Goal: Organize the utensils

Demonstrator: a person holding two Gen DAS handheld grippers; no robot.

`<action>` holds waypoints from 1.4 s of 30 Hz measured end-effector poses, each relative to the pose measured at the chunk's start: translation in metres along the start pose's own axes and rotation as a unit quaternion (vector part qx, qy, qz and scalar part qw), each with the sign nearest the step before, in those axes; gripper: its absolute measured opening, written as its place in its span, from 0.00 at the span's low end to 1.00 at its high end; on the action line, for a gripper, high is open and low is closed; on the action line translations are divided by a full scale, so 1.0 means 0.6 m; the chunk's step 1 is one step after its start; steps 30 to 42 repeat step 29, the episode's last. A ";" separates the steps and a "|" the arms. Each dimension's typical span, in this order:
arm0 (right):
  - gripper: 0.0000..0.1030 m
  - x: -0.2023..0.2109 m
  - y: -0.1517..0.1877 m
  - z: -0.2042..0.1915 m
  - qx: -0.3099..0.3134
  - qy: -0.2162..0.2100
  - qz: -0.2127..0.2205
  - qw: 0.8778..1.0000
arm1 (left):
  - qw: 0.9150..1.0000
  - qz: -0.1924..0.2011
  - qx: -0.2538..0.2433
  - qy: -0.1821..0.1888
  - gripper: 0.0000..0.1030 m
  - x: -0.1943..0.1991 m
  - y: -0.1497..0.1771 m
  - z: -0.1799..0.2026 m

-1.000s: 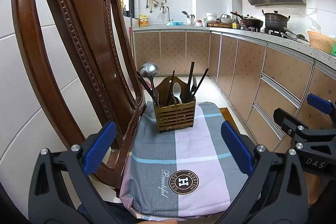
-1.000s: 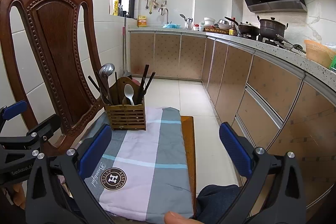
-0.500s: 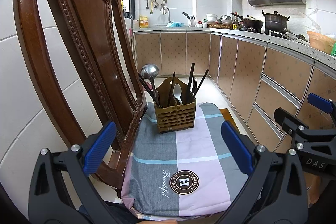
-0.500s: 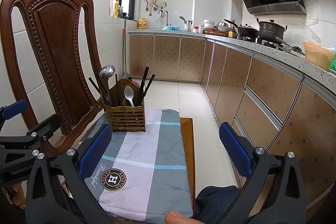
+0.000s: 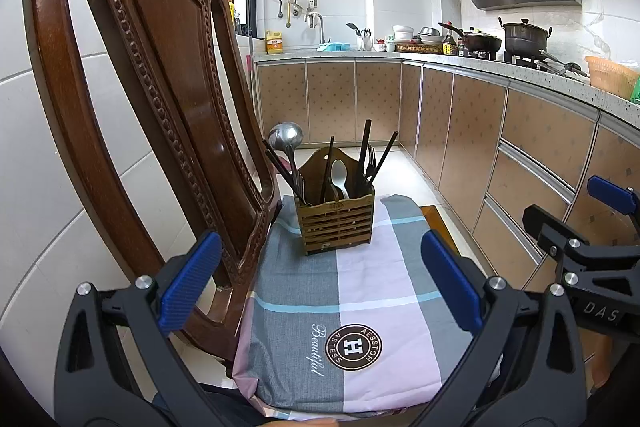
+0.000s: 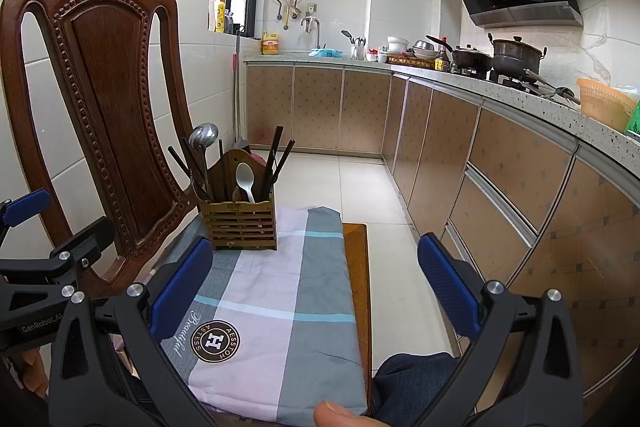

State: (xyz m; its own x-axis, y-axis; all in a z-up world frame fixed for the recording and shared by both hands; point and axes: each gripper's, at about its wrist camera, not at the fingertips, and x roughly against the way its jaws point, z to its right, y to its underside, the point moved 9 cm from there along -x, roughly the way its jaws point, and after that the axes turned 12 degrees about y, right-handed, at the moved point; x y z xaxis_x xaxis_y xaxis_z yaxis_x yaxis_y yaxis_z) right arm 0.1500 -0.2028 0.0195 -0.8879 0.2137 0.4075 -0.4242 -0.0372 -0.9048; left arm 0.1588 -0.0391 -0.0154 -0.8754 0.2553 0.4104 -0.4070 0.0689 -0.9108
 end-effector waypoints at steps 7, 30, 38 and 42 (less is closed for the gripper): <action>0.97 0.000 0.000 0.000 0.000 0.001 0.000 1.000 | 1.000 -0.001 -0.002 -0.001 0.96 -0.001 0.000 -0.001; 0.97 -0.011 0.007 -0.007 -0.001 0.002 -0.010 1.000 | 1.000 -0.010 -0.002 0.001 0.96 -0.011 0.003 -0.010; 0.97 -0.011 0.007 -0.007 -0.001 0.002 -0.010 1.000 | 1.000 -0.010 -0.002 0.001 0.96 -0.011 0.003 -0.010; 0.97 -0.011 0.007 -0.007 -0.001 0.002 -0.010 1.000 | 1.000 -0.010 -0.002 0.001 0.96 -0.011 0.003 -0.010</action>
